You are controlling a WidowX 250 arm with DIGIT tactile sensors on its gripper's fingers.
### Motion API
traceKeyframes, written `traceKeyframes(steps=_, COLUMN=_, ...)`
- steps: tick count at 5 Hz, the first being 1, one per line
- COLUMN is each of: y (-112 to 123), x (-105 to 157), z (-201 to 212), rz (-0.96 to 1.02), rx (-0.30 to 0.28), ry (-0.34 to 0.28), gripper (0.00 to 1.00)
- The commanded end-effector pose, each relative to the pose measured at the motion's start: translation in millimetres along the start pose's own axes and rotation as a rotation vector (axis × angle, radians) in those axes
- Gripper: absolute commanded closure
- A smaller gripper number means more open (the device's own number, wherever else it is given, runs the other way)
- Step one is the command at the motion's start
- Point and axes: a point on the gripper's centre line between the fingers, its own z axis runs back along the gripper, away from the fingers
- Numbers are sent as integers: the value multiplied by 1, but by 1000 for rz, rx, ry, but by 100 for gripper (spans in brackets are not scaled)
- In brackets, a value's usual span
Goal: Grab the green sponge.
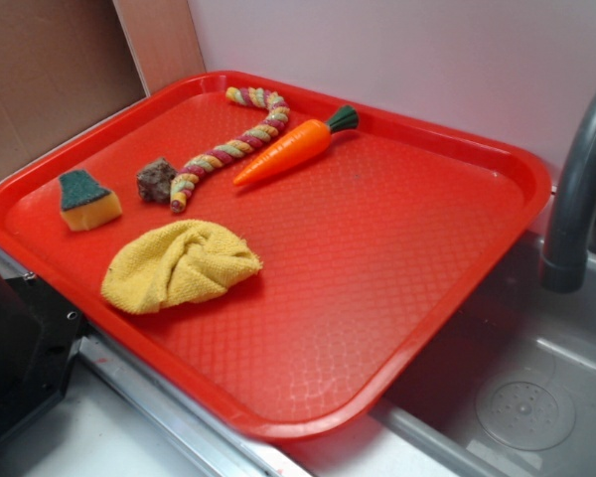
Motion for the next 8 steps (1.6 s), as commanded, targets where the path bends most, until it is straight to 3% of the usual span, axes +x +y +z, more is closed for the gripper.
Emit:
traceKeyframes(steps=1, y=36, x=19, z=-20, rz=507, rx=23, ry=-120, gripper=0)
traceKeyframes(steps=2, y=55, x=29, z=-40, rz=665, rx=51, ry=-189, gripper=0)
traceKeyframes(steps=3, y=71, x=39, z=-61, rz=667, rx=66, ry=-197, gripper=0)
traceKeyframes(steps=4, y=83, x=47, z=-87, rz=551, rx=80, ry=-150, gripper=0)
traceKeyframes(steps=6, y=95, x=57, z=-132, rz=512, rx=117, ry=-125, gripper=0)
traceKeyframes(steps=8, y=93, x=57, z=-170, rz=522, rx=176, ry=-154, gripper=0)
